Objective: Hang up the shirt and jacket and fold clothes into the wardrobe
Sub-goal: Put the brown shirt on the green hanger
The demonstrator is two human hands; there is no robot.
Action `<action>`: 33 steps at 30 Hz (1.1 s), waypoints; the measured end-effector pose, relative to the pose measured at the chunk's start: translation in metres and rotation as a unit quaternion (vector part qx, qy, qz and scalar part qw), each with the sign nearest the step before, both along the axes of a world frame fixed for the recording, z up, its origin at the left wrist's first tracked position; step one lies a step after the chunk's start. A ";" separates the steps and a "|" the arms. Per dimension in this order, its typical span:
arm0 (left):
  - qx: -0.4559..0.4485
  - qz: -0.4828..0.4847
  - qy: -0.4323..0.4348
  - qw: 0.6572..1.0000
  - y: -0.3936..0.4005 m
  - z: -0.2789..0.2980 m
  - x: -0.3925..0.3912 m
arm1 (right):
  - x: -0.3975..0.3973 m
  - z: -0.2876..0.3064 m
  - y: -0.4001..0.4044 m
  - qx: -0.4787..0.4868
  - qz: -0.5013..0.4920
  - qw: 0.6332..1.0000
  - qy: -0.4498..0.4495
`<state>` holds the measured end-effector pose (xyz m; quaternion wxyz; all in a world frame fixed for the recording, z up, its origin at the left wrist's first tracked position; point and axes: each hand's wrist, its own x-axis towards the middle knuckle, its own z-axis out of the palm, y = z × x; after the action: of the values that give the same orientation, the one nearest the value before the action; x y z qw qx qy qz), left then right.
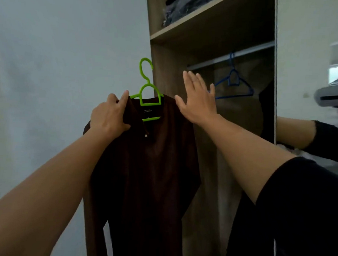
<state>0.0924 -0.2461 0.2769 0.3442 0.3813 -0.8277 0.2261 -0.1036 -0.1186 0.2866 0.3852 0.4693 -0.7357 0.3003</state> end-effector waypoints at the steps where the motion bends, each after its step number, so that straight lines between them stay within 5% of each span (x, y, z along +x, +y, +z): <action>1: -0.003 -0.015 -0.003 1.000 -0.011 0.003 -0.012 | -0.008 0.002 -0.005 -0.002 -0.018 1.000 -0.006; 14: -0.028 -0.169 0.007 0.985 -0.104 0.041 -0.166 | -0.092 0.038 -0.047 -0.028 -0.166 0.983 -0.080; 23: -0.025 -0.226 0.026 0.973 -0.127 0.063 -0.250 | -0.148 0.080 -0.062 -0.008 -0.160 0.979 -0.125; 33: -0.018 -0.251 0.014 0.968 -0.131 0.074 -0.325 | -0.207 0.090 -0.079 0.037 -0.138 0.951 -0.274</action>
<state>-0.2328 -0.3767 0.3509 0.4085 0.1586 -0.8876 0.1421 -0.3104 -0.1976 0.3769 0.1882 0.2768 -0.8812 0.3338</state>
